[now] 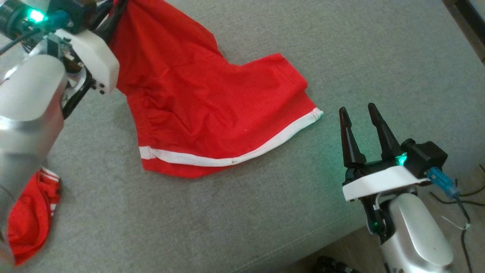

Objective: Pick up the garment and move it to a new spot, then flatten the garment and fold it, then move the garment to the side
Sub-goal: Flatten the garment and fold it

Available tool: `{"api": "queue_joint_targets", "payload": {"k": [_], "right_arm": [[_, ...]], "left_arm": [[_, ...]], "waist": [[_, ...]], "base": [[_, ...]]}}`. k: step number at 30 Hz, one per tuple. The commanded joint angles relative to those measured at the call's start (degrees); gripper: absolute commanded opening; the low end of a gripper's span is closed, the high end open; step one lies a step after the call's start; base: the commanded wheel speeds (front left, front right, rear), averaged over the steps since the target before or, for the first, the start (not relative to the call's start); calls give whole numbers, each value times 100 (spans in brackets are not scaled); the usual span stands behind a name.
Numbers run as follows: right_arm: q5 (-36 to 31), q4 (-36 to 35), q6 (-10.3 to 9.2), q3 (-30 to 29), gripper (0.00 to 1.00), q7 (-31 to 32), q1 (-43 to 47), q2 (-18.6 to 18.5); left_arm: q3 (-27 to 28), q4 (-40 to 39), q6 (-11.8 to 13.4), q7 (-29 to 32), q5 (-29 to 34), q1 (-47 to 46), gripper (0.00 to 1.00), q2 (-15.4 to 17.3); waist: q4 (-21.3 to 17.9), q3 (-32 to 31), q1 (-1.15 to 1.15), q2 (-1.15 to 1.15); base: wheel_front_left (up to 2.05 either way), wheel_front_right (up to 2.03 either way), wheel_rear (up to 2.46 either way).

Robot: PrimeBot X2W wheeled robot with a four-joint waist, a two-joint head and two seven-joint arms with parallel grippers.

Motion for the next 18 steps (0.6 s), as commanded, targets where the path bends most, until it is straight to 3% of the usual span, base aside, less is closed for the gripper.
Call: {"api": "queue_joint_targets", "payload": {"k": [1,5,12,18], "right_arm": [[48,-153,-4,136,100,-76,-181,-14],[30,-150,-4,104,100,-76,-171,-14],[-217,-288,-4,-30,100,-76,-127,-14],[-413,-247,-4,-273,100,-76,-24,-14]], "left_arm": [[124,56,10,-70,-23,-326,100,47],[-1,236,10,-147,-202,-271,100,-91],[173,416,17,-800,-491,-45,100,-309],[485,125,308,-1016,-503,421,100,-470]], "waist": [[21,1,0,0],[116,-25,0,0],[496,-283,0,0],[936,-542,0,0]], "base": [[0,0,0],[0,0,0],[0,0,0],[0,0,0]]}}
